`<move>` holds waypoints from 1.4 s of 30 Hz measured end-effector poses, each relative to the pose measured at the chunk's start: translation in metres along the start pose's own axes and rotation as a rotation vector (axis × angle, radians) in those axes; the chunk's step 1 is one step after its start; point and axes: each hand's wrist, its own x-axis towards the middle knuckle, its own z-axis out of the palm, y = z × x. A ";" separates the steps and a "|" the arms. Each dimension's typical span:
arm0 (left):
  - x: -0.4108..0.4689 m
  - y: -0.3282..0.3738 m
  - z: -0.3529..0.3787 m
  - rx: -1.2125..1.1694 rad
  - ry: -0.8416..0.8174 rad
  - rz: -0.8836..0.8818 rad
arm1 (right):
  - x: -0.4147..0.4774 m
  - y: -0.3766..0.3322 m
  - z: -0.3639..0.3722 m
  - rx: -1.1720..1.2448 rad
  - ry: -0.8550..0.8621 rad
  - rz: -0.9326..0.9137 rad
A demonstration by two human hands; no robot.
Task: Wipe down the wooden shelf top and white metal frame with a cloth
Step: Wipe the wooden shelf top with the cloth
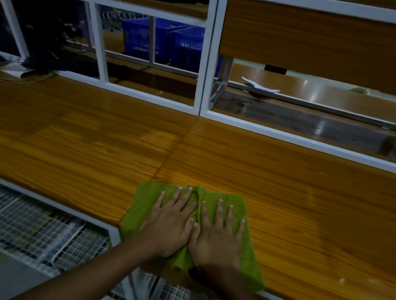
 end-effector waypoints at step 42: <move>0.292 -0.073 -0.012 -0.043 0.020 -0.104 | 0.310 0.034 -0.015 -0.031 0.010 -0.062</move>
